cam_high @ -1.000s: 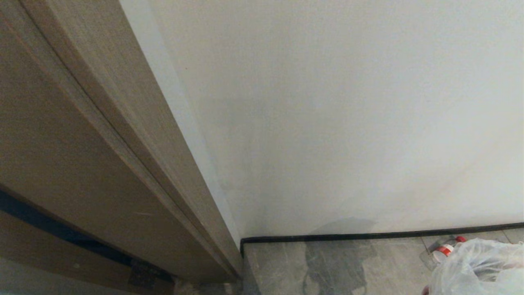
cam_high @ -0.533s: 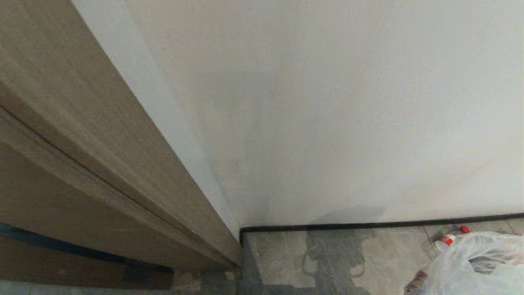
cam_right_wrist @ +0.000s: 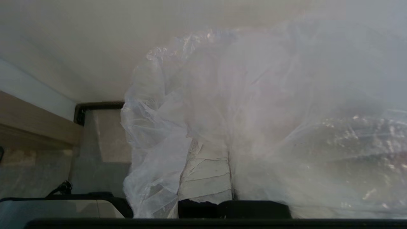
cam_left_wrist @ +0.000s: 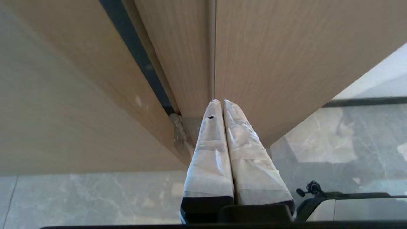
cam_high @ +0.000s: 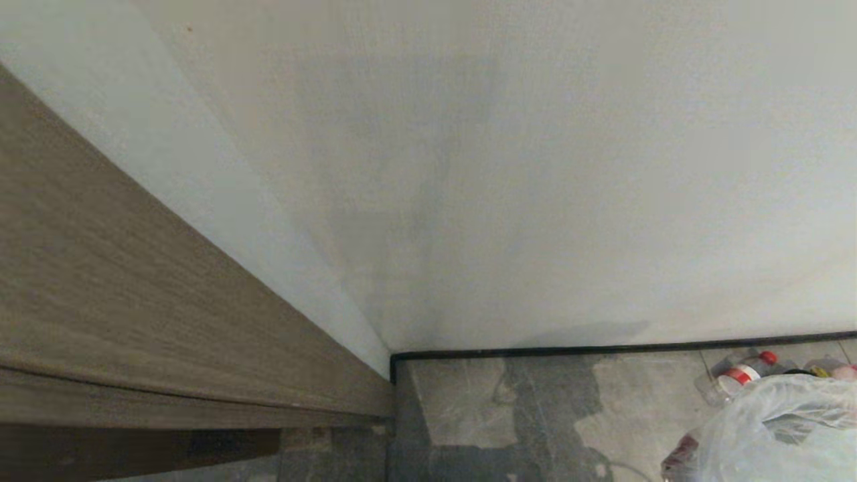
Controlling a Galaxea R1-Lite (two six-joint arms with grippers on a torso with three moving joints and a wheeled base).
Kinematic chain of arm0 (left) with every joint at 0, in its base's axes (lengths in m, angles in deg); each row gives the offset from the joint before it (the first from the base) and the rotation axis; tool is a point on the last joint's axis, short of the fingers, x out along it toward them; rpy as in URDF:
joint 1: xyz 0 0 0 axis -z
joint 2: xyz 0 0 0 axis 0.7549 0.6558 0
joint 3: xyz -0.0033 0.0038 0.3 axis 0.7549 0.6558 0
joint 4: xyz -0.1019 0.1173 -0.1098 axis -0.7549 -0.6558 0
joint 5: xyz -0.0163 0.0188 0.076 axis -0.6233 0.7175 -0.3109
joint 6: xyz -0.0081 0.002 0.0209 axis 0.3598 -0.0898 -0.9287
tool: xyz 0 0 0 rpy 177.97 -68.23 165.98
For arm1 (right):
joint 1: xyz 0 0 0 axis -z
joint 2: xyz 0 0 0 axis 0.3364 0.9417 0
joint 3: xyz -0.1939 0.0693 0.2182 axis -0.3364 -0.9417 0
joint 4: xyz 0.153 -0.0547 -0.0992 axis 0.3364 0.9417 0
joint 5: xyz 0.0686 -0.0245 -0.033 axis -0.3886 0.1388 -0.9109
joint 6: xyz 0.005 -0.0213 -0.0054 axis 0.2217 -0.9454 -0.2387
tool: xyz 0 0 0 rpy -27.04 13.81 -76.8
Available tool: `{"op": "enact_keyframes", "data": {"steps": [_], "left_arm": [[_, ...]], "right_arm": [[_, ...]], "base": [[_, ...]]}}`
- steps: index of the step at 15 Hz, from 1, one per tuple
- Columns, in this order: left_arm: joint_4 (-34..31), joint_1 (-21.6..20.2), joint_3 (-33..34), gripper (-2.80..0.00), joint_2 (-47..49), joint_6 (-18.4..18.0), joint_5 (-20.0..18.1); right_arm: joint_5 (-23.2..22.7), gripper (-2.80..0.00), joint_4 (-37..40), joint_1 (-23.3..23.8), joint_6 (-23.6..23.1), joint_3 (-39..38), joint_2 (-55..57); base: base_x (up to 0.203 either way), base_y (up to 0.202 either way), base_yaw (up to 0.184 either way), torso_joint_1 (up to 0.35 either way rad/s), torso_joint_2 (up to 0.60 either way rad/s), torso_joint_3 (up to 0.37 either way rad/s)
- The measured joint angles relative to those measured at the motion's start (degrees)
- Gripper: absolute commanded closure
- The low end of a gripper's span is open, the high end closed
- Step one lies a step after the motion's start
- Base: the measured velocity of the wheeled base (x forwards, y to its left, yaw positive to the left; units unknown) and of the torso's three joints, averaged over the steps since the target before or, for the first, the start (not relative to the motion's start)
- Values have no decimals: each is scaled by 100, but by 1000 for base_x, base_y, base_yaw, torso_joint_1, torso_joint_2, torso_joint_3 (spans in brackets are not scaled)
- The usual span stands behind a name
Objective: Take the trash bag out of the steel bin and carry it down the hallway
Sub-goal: Put the trash bag at the door
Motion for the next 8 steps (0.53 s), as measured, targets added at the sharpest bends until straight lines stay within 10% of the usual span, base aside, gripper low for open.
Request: {"op": "enact_keyframes", "data": {"steps": [8], "left_arm": [[0,0,-2,0,1,-3,-1]], "right_arm": [[45,0,915,5,-176,832,44]], "base": [[0,0,0,1,3,-19]]}}
